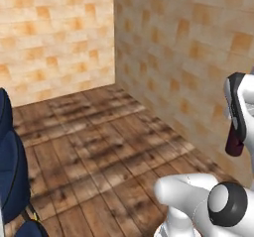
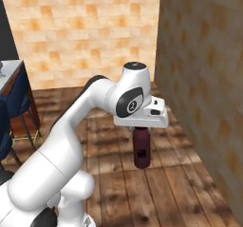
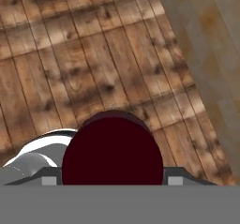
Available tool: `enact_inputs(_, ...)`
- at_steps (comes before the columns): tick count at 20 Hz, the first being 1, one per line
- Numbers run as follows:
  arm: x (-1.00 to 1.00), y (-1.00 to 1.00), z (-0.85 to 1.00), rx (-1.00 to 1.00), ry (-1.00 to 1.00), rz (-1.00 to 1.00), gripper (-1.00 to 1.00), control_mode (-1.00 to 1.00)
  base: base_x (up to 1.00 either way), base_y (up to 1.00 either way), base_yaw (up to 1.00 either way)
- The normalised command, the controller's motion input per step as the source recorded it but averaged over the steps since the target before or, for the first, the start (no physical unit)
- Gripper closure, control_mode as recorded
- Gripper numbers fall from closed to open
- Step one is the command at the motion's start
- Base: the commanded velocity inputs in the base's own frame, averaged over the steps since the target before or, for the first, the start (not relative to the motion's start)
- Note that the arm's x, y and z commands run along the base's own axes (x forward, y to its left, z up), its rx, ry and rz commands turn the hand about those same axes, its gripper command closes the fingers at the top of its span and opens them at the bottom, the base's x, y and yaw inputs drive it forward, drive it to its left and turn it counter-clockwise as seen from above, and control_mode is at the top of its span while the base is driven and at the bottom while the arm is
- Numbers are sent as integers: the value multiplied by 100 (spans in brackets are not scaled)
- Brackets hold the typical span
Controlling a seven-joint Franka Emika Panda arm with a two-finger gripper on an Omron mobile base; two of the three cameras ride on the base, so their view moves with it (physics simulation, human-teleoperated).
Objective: There is a wine glass and glass cup on the dining counter. Place the wine bottle next to the wine glass and the juice bottle next to the glass cup.
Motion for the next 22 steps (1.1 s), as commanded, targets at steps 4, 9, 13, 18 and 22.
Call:
enact_inputs(4,0,0,0,0,0,0,100,100,79,-11,22)
enact_inputs(9,0,0,0,0,0,0,100,100,69,-7,39)
enact_inputs(13,0,0,0,0,0,0,100,100,62,-5,48)
enact_inputs(18,0,0,0,0,0,0,100,100,56,-4,57)
enact_inputs(22,0,0,0,0,0,0,100,100,63,-2,44)
